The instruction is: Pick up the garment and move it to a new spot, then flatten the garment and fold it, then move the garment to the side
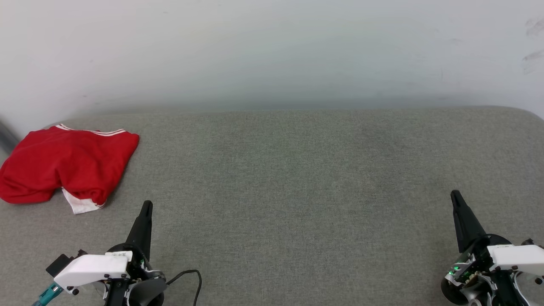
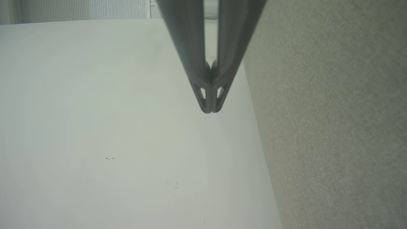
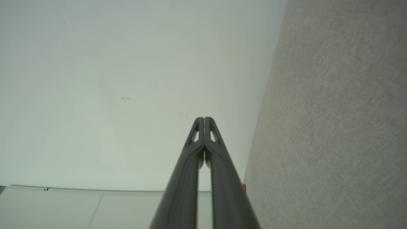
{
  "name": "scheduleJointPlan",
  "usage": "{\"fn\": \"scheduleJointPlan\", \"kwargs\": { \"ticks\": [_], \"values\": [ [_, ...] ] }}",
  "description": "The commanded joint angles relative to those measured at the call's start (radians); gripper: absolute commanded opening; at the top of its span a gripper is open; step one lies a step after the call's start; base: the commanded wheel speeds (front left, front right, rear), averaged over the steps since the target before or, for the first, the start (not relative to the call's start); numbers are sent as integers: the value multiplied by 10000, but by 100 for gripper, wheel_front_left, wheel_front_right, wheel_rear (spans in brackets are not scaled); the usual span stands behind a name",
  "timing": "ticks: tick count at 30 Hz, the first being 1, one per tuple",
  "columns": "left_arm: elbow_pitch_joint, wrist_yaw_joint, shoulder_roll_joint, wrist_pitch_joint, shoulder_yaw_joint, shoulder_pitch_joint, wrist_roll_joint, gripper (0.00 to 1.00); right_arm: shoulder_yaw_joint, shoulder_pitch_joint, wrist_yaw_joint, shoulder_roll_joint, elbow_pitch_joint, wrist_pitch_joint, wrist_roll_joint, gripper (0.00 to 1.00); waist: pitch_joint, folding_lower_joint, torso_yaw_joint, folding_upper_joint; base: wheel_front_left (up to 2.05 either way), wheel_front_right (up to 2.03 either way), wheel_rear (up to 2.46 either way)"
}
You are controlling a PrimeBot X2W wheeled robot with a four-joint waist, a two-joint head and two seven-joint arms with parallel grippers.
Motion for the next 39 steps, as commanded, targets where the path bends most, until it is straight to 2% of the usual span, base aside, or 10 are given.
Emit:
{"fn": "scheduleJointPlan", "kwargs": {
  "ticks": [1,29,30,39],
  "values": [
    [4,-38,-13,52,38,-83,30,0,-8,-118,-3,34,13,18,-59,0,0,0,0,0,0,0,0],
    [4,-38,-14,51,39,-84,31,0,-4,-118,-3,34,13,14,-55,0,0,0,0,0,0,0,0],
    [-1,0,0,0,0,0,2,100,0,0,0,0,-1,-1,-1,100,0,0,0,0,0,0,0],
    [30,11,-19,-333,-170,317,241,100,253,363,-2,9,-69,-329,-140,100,13,0,-9,0,0,0,0]
  ]
}}
